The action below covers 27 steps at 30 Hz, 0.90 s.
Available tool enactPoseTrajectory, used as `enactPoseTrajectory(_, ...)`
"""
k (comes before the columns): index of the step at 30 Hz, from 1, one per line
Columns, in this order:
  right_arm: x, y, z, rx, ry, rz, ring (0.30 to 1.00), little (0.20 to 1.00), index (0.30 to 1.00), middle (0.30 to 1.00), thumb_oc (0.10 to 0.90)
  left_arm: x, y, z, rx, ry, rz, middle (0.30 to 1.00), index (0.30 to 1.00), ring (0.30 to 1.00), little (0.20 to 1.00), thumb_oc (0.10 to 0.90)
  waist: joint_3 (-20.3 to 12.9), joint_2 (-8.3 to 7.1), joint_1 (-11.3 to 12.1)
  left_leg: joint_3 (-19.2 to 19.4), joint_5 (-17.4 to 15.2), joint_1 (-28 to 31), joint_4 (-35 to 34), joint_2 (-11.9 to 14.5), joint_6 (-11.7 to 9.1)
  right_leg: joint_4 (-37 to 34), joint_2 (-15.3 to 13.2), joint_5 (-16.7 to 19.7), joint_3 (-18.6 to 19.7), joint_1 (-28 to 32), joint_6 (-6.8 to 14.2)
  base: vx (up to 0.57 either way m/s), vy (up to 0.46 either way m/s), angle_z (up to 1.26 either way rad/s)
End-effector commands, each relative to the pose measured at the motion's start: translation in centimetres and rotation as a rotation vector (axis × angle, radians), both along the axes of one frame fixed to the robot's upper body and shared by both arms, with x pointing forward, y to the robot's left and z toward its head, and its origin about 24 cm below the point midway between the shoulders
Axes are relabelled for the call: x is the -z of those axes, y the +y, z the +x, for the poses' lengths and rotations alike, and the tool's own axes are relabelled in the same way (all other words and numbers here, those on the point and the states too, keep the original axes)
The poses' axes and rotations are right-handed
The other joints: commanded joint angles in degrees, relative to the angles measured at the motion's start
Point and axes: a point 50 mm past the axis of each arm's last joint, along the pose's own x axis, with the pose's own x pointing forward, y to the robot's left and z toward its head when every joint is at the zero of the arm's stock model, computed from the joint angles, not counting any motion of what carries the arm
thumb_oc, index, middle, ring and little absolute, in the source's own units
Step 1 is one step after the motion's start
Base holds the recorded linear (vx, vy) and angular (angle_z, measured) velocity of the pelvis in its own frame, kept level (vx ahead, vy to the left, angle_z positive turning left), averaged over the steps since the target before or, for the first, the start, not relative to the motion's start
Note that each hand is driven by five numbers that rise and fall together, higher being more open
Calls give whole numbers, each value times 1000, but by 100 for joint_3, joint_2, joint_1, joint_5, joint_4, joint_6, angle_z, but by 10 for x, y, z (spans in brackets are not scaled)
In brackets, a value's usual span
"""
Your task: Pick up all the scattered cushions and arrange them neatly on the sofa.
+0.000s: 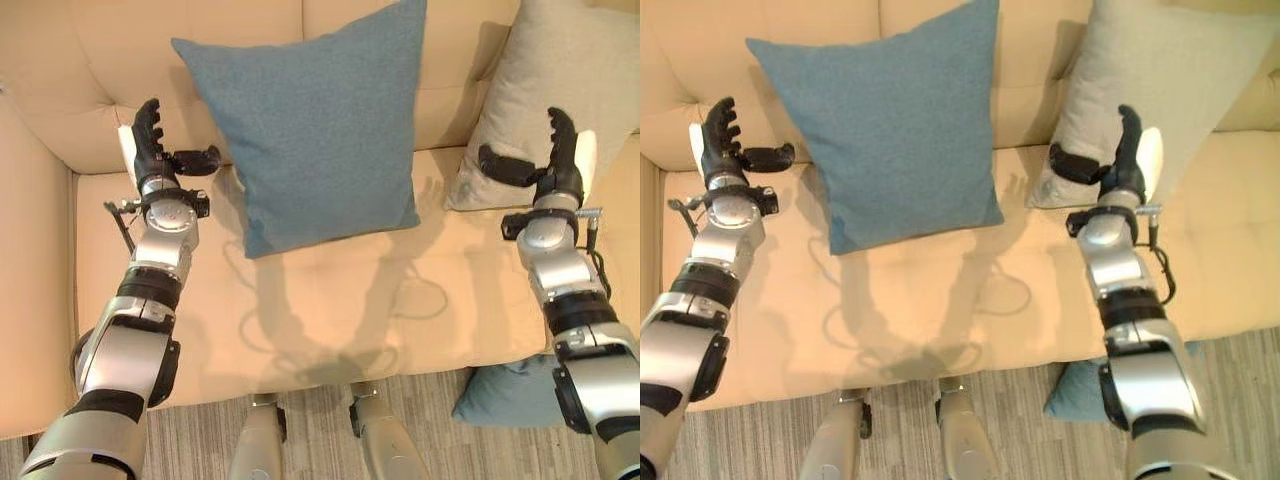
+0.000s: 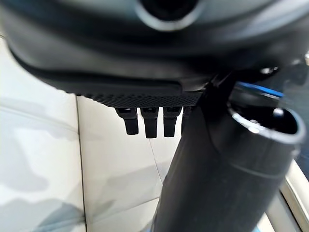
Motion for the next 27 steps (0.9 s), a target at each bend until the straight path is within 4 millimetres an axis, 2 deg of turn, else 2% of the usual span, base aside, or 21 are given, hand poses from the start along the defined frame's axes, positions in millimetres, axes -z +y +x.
enactPoseTrajectory(1, 23, -8, -31, -53, 11, -193, 900, 900, 900, 900, 800, 27, 14, -24, 34, -89, -50, 900, 900, 900, 900, 800, -1531, 176, -47, -115, -353, -395, 269, 136, -58, 710, -282, -1337, -25, 344, 319, 91, -32, -2)
enactPoseTrajectory(2, 26, -11, -39, -62, 15, -242, 900, 900, 900, 900, 800, 33, 17, -32, 52, -113, -78, 900, 900, 900, 900, 800, -1553, 172, -67, -113, -362, -341, 259, 139, -57, 714, -279, -1348, -28, 378, 317, 91, -36, -1)
enactPoseTrajectory(3, 36, -17, -50, -61, 51, -270, 900, 900, 900, 900, 800, 51, 22, -42, 59, -86, -93, 900, 900, 900, 900, 800, -1626, 177, -80, -108, -382, -261, 242, 151, -53, 712, -279, -1371, -48, 448, 312, 105, -50, 3)
enactPoseTrajectory(4, 49, -33, -73, -25, 93, -314, 900, 900, 900, 900, 800, 78, 34, -63, 38, -37, -102, 900, 900, 900, 900, 800, -1719, 161, -115, -107, -428, -125, 240, 172, -44, 723, -282, -1397, -70, 560, 307, 118, -48, 4)
enactPoseTrajectory(5, 56, -45, -88, 4, 133, -357, 900, 900, 900, 900, 800, 98, 46, -81, 5, -1, -134, 900, 900, 900, 900, 800, -1750, 138, -145, -87, -518, -4, 259, 176, -34, 750, -281, -1456, -71, 654, 303, 86, -54, 9)
enactPoseTrajectory(7, 72, -63, -113, 59, 209, -383, 900, 900, 900, 900, 800, 126, 63, -108, -46, 82, -139, 900, 900, 900, 900, 800, -1832, 126, -182, -70, -542, 79, 300, 211, -22, 789, -246, -1444, -48, 704, 296, 39, -52, 5)
enactPoseTrajectory(9, 97, -85, -147, 131, 347, -397, 900, 900, 900, 900, 800, 163, 82, -149, -128, 193, -190, 900, 900, 900, 900, 800, -1897, 111, -221, -59, -624, 222, 392, 252, -9, 888, -192, -1495, -6, 813, 275, 12, -57, -1)
enactPoseTrajectory(10, 98, -85, -149, 130, 353, -400, 900, 900, 900, 900, 800, 165, 81, -151, -126, 199, -191, 900, 900, 900, 900, 800, -1921, 117, -210, -58, -636, 235, 399, 256, -10, 895, -188, -1504, -4, 824, 272, -16, -53, -2)
enactPoseTrajectory(13, 138, -102, -189, 216, 500, -267, 900, 900, 900, 900, 800, 211, 97, -204, -239, 389, -249, 900, 900, 900, 900, 800, -2002, 122, -270, -69, -702, 413, 544, 323, -30, 1072, -74, -1635, 73, 988, 209, -15, -88, -6)
enactPoseTrajectory(17, 186, -103, -225, 276, 629, -41, 900, 900, 900, 900, 800, 261, 97, -268, -357, 617, -363, 900, 900, 900, 900, 800, -2017, 163, -239, -103, -611, 561, 628, 438, -84, 1155, 69, -1817, 43, 1216, 88, -50, -108, -12)
enactPoseTrajectory(18, 196, -101, -233, 292, 647, 14, 900, 900, 900, 900, 800, 269, 97, -279, -367, 682, -349, 900, 900, 900, 900, 800, -1999, 163, -240, -148, -506, 531, 620, 466, -122, 1128, 106, -1852, 1, 1280, 40, -187, -120, 2)
enactPoseTrajectory(19, 211, -96, -241, 315, 659, 101, 900, 900, 900, 900, 800, 274, 97, -286, -360, 767, -291, 900, 900, 900, 900, 800, -1968, 185, -193, -223, -199, 427, 580, 516, -243, 1095, 155, -1874, -53, 1312, 1, -160, -81, 12)
enactPoseTrajectory(20, 211, -96, -241, 315, 658, 103, 900, 900, 900, 900, 800, 274, 98, -285, -360, 766, -289, 900, 900, 900, 900, 800, -1971, 184, -209, -245, -172, 419, 556, 516, -252, 1091, 157, -1867, -74, 1305, -5, -306, -69, 20)
enactPoseTrajectory(21, 219, -90, -240, 330, 626, 193, 900, 900, 900, 900, 800, 280, 93, -285, -328, 836, -236, 900, 900, 900, 900, 800, -1848, 160, -137, -428, 104, 223, 617, 454, -339, 1104, 169, -1812, -128, 1251, -46, -198, -31, 26)
enactPoseTrajectory(22, 219, -90, -239, 330, 624, 195, 900, 900, 900, 900, 800, 280, 93, -284, -327, 834, -235, 900, 900, 900, 900, 800, -1847, 160, -156, -454, 109, 196, 631, 444, -339, 1107, 166, -1814, -152, 1241, -46, -350, -40, 29)
enactPoseTrajectory(24, 231, -81, -235, 324, 625, 261, 900, 900, 900, 900, 800, 293, 84, -287, -302, 919, -244, 900, 900, 900, 900, 800, -1737, 61, -173, -496, -242, 205, 929, 269, -244, 1149, 70, -1694, -229, 1107, -30, -329, -17, 21)
enactPoseTrajectory(25, 235, -76, -233, 314, 626, 277, 900, 900, 900, 900, 800, 302, 76, -289, -272, 978, -241, 900, 900, 900, 900, 800, -1704, 20, -252, -414, -606, 367, 1195, 208, -170, 1198, -18, -1608, -277, 991, 8, -321, 13, 14)
enactPoseTrajectory(27, 242, -74, -236, 319, 656, 299, 900, 900, 900, 900, 800, 317, 64, -303, -237, 1086, -263, 900, 900, 900, 900, 800, -1727, 17, -353, -412, -940, 635, 1697, 144, -104, 1299, -98, -1500, -341, 792, 17, -309, 88, 24)
